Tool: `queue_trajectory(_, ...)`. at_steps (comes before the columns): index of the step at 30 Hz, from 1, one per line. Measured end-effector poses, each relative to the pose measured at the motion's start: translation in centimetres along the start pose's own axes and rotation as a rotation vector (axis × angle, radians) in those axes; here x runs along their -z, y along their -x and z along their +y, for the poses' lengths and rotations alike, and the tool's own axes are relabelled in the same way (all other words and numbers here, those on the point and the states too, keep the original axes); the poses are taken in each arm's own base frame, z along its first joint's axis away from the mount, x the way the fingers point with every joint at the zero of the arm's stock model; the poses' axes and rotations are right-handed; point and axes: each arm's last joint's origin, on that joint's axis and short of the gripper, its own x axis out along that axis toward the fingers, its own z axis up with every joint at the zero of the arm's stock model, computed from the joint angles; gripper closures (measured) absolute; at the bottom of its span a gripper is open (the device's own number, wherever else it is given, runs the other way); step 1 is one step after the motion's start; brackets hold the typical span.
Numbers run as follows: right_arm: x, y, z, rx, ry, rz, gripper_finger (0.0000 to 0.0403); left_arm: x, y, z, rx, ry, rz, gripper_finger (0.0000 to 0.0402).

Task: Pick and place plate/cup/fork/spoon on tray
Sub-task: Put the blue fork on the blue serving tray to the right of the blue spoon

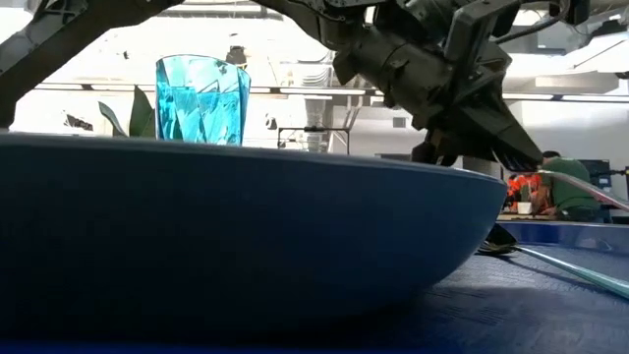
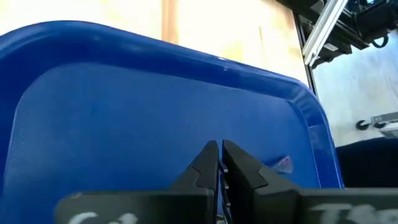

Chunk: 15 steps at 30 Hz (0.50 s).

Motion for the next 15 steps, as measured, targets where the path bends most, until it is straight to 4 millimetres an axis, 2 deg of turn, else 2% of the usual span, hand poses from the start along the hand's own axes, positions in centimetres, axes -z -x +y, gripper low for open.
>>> queue_trajectory(15,0.03,0.0,-0.02,0.001,0.003,0.004,0.0149,0.07,0.01,-0.01,0.015,0.002,0.012,0.0397)
